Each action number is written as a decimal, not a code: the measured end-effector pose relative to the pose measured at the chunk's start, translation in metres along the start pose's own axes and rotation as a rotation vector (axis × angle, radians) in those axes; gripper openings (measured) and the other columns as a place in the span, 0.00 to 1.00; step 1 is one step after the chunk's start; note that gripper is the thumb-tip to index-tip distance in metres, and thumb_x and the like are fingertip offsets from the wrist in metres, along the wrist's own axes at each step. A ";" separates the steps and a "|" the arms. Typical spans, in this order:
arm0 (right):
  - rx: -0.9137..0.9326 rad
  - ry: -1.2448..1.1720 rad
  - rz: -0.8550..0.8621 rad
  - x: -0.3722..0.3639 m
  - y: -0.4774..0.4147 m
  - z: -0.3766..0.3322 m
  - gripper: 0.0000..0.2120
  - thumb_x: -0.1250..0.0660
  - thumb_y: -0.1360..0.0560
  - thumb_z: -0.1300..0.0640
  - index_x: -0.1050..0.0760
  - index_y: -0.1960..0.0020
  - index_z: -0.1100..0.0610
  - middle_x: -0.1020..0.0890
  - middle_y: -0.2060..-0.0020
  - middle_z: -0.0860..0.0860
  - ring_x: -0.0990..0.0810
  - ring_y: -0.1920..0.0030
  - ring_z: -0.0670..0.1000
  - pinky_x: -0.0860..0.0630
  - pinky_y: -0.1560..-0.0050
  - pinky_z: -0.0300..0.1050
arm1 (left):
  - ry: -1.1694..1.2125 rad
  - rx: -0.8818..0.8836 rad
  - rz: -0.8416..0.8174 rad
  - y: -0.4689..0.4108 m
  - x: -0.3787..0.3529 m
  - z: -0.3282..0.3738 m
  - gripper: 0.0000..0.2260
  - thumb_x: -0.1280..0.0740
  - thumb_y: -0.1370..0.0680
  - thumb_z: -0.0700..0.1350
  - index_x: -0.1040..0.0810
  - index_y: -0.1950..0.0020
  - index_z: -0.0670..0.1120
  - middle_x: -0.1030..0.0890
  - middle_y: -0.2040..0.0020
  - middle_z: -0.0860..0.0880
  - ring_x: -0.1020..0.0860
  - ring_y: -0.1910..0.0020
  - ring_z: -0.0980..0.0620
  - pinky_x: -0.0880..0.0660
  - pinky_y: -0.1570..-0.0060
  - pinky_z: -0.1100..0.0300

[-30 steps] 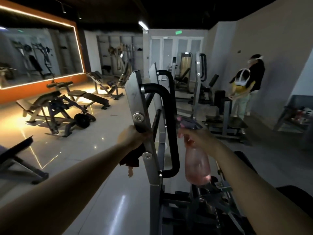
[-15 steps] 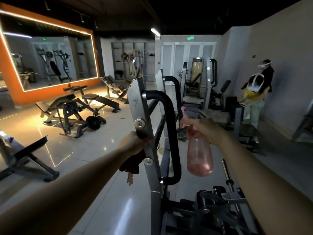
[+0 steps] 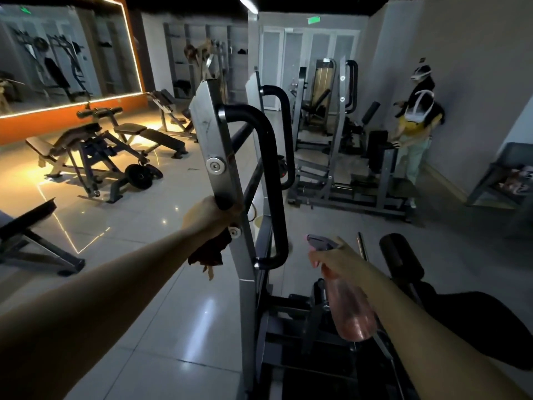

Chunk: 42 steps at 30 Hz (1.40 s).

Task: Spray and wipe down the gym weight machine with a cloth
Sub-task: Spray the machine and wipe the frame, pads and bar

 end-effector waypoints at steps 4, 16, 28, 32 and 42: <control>-0.021 0.025 -0.025 -0.014 -0.003 0.022 0.02 0.28 0.29 0.61 0.18 0.59 0.55 0.25 0.72 0.51 0.27 0.71 0.49 0.31 0.67 0.42 | -0.064 0.103 -0.132 0.034 -0.038 -0.021 0.22 0.30 0.25 0.64 0.21 0.62 0.45 0.18 0.64 0.47 0.20 0.66 0.49 0.27 0.66 0.57; -0.072 -0.118 -0.094 -0.026 0.009 0.076 0.16 0.32 0.23 0.63 0.18 0.40 0.47 0.26 0.65 0.52 0.28 0.66 0.48 0.33 0.66 0.37 | -0.054 -0.027 -0.456 0.016 -0.158 0.001 0.16 0.29 0.23 0.56 0.19 0.45 0.44 0.16 0.52 0.47 0.17 0.50 0.45 0.22 0.52 0.56; -0.353 -0.191 0.384 0.059 0.116 0.222 0.08 0.31 0.21 0.55 0.20 0.46 0.43 0.19 0.66 0.48 0.19 0.70 0.49 0.25 0.64 0.48 | 0.057 -0.061 -0.872 0.073 -0.316 0.093 0.04 0.24 0.28 0.44 0.16 0.55 0.45 0.17 0.60 0.48 0.19 0.62 0.52 0.24 0.64 0.61; -0.479 -0.243 0.570 0.122 0.155 0.278 0.02 0.29 0.22 0.54 0.19 0.52 0.52 0.23 0.72 0.50 0.21 0.72 0.49 0.28 0.70 0.42 | 0.111 -0.011 -0.865 0.093 -0.381 0.130 0.05 0.30 0.23 0.41 0.17 0.59 0.45 0.18 0.61 0.46 0.22 0.61 0.48 0.27 0.59 0.59; -0.483 -0.048 0.350 0.261 0.125 0.413 0.18 0.33 0.36 0.32 0.21 0.49 0.38 0.17 0.60 0.52 0.15 0.60 0.55 0.16 0.56 0.59 | 0.144 0.240 -0.721 0.150 -0.492 0.202 0.03 0.26 0.23 0.42 0.14 0.56 0.45 0.16 0.61 0.46 0.19 0.63 0.49 0.25 0.61 0.58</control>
Point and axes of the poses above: each hand's wrist, its own y-axis away from the middle knuckle, its own x-axis out of the back of the hand, z = x × y, the point moved 3 cm from there along -y, towards the middle knuckle
